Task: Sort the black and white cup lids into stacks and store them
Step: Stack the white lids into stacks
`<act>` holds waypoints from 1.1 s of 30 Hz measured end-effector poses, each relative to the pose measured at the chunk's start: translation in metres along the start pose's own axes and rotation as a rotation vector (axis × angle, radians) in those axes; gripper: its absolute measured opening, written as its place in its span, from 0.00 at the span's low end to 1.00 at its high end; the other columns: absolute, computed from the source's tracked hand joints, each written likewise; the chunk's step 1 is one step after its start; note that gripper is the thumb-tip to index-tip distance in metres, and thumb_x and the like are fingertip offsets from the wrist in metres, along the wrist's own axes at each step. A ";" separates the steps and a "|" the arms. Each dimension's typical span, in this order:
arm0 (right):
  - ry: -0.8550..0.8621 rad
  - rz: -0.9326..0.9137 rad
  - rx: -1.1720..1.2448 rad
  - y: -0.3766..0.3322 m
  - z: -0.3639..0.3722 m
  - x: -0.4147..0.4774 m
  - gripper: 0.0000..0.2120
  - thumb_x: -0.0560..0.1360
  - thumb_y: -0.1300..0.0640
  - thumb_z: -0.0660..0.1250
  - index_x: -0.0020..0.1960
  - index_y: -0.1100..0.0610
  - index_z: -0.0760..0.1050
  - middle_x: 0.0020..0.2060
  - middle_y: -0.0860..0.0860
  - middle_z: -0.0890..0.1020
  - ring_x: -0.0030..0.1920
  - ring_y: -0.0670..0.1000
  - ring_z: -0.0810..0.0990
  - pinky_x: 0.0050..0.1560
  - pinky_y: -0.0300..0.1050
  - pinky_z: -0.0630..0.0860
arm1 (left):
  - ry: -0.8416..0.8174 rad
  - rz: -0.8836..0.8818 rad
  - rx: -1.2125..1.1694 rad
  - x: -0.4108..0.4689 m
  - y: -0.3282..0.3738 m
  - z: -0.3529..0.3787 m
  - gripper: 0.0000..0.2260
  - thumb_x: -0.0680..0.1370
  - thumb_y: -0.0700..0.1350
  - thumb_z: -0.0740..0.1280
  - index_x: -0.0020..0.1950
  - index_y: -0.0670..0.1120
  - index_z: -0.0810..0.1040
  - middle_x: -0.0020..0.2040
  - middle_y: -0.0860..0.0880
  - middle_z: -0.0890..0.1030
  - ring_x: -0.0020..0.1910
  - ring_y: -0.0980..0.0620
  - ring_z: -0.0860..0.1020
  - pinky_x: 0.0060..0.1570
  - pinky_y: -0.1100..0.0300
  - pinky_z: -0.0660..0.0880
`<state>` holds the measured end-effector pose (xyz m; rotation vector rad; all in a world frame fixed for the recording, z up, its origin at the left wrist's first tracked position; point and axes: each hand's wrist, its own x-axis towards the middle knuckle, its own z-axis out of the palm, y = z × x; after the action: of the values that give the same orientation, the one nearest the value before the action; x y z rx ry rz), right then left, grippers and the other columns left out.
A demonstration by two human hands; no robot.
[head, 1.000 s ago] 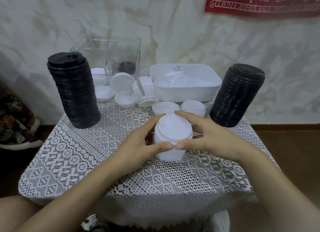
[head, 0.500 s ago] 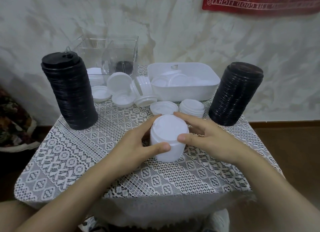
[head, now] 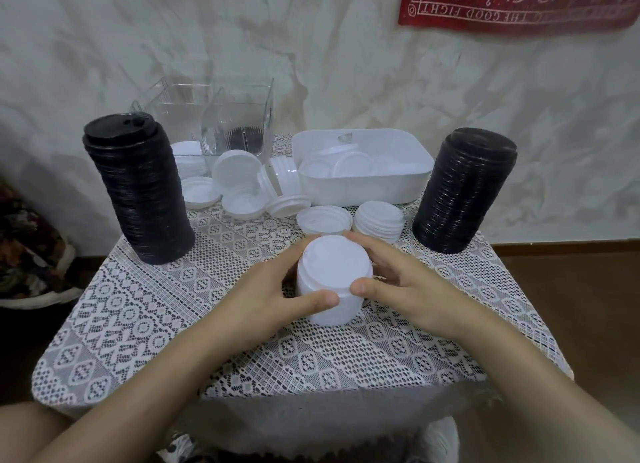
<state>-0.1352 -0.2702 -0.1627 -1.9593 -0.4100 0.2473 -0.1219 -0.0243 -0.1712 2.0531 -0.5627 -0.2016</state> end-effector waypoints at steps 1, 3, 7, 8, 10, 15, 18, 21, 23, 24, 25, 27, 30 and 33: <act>0.007 0.002 0.001 0.001 0.001 0.000 0.32 0.77 0.46 0.73 0.78 0.42 0.65 0.72 0.39 0.76 0.72 0.42 0.74 0.74 0.49 0.71 | -0.005 -0.003 0.001 0.000 0.000 0.000 0.34 0.72 0.67 0.74 0.76 0.69 0.66 0.68 0.64 0.78 0.69 0.60 0.76 0.69 0.47 0.74; 0.026 0.017 0.027 0.001 0.002 0.000 0.34 0.77 0.44 0.73 0.79 0.42 0.65 0.73 0.40 0.75 0.73 0.43 0.73 0.75 0.52 0.70 | -0.016 -0.008 -0.017 0.001 0.001 -0.001 0.35 0.72 0.66 0.74 0.76 0.68 0.65 0.69 0.65 0.77 0.69 0.62 0.75 0.69 0.48 0.74; 0.046 0.042 0.077 -0.006 -0.004 0.000 0.34 0.74 0.46 0.77 0.76 0.41 0.68 0.70 0.38 0.78 0.69 0.43 0.77 0.72 0.51 0.73 | -0.033 -0.019 -0.024 0.002 0.000 -0.003 0.40 0.69 0.69 0.74 0.78 0.70 0.61 0.70 0.70 0.74 0.71 0.66 0.72 0.73 0.52 0.70; 0.031 0.044 0.086 -0.007 -0.005 0.000 0.34 0.74 0.47 0.77 0.77 0.43 0.68 0.69 0.39 0.78 0.68 0.43 0.78 0.71 0.48 0.74 | -0.032 -0.025 -0.019 0.002 -0.001 -0.003 0.42 0.67 0.69 0.74 0.77 0.72 0.59 0.69 0.73 0.73 0.71 0.68 0.71 0.74 0.54 0.68; 0.013 0.046 0.115 -0.011 -0.008 0.000 0.36 0.73 0.51 0.76 0.78 0.46 0.67 0.68 0.40 0.79 0.67 0.41 0.79 0.67 0.40 0.76 | -0.039 -0.040 -0.004 0.003 -0.002 -0.003 0.46 0.65 0.70 0.76 0.77 0.74 0.55 0.68 0.78 0.70 0.72 0.71 0.68 0.76 0.56 0.66; -0.037 0.049 0.103 -0.017 -0.014 -0.002 0.30 0.74 0.58 0.75 0.73 0.43 0.71 0.66 0.38 0.81 0.63 0.38 0.80 0.61 0.32 0.76 | -0.066 -0.032 0.111 0.001 -0.002 -0.007 0.53 0.64 0.69 0.79 0.81 0.69 0.51 0.76 0.67 0.69 0.75 0.63 0.68 0.76 0.51 0.66; -0.077 0.045 -0.013 -0.014 -0.015 -0.004 0.35 0.73 0.62 0.78 0.74 0.42 0.70 0.66 0.37 0.80 0.67 0.40 0.78 0.68 0.40 0.75 | -0.057 -0.011 0.273 0.000 -0.002 -0.007 0.52 0.66 0.64 0.81 0.77 0.77 0.47 0.72 0.74 0.67 0.72 0.65 0.67 0.71 0.60 0.67; -0.057 0.060 -0.169 -0.008 -0.014 -0.003 0.41 0.71 0.56 0.81 0.76 0.34 0.66 0.66 0.36 0.80 0.68 0.41 0.77 0.70 0.51 0.75 | -0.045 0.005 0.337 -0.002 -0.002 -0.007 0.50 0.67 0.60 0.82 0.69 0.84 0.45 0.64 0.82 0.62 0.69 0.68 0.66 0.65 0.64 0.67; -0.029 0.087 -0.236 -0.007 -0.011 -0.003 0.42 0.69 0.52 0.81 0.74 0.29 0.64 0.64 0.35 0.80 0.66 0.40 0.78 0.69 0.52 0.75 | -0.046 0.024 0.352 -0.002 -0.003 -0.007 0.50 0.67 0.59 0.82 0.69 0.83 0.46 0.64 0.84 0.61 0.68 0.74 0.64 0.64 0.69 0.64; -0.023 0.091 -0.260 -0.007 -0.010 -0.002 0.43 0.68 0.50 0.81 0.74 0.28 0.63 0.64 0.34 0.80 0.66 0.40 0.78 0.69 0.53 0.75 | -0.047 0.032 0.359 -0.001 -0.003 -0.007 0.50 0.67 0.59 0.82 0.69 0.83 0.47 0.63 0.85 0.61 0.66 0.78 0.63 0.63 0.73 0.62; -0.019 0.092 -0.281 -0.008 -0.008 -0.002 0.43 0.68 0.48 0.80 0.74 0.27 0.62 0.64 0.34 0.80 0.66 0.41 0.77 0.69 0.53 0.75 | -0.047 0.034 0.362 -0.001 -0.003 -0.007 0.49 0.67 0.59 0.82 0.69 0.83 0.47 0.62 0.87 0.61 0.64 0.82 0.62 0.61 0.78 0.60; -0.007 0.089 -0.303 -0.011 -0.006 0.001 0.43 0.66 0.46 0.80 0.75 0.29 0.62 0.65 0.35 0.79 0.67 0.41 0.77 0.70 0.54 0.74 | -0.042 0.024 0.373 0.000 0.000 -0.011 0.47 0.68 0.58 0.82 0.66 0.85 0.48 0.58 0.89 0.61 0.60 0.86 0.61 0.57 0.82 0.59; 0.016 0.091 -0.274 -0.015 -0.004 0.012 0.43 0.66 0.47 0.80 0.76 0.34 0.64 0.66 0.36 0.79 0.67 0.41 0.77 0.71 0.53 0.73 | -0.031 -0.012 0.386 0.001 -0.002 -0.020 0.47 0.69 0.59 0.81 0.71 0.82 0.49 0.61 0.84 0.64 0.61 0.78 0.66 0.59 0.74 0.63; 0.001 0.089 -0.265 -0.021 0.003 0.026 0.42 0.66 0.49 0.79 0.75 0.33 0.65 0.63 0.38 0.80 0.63 0.42 0.79 0.69 0.52 0.75 | -0.028 -0.080 0.383 0.001 -0.006 -0.032 0.49 0.69 0.59 0.80 0.79 0.70 0.51 0.66 0.70 0.68 0.66 0.64 0.68 0.60 0.64 0.65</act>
<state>-0.1154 -0.2498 -0.1447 -2.2405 -0.3694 0.2597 -0.1075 0.0025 -0.1597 2.4499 -0.5702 -0.1796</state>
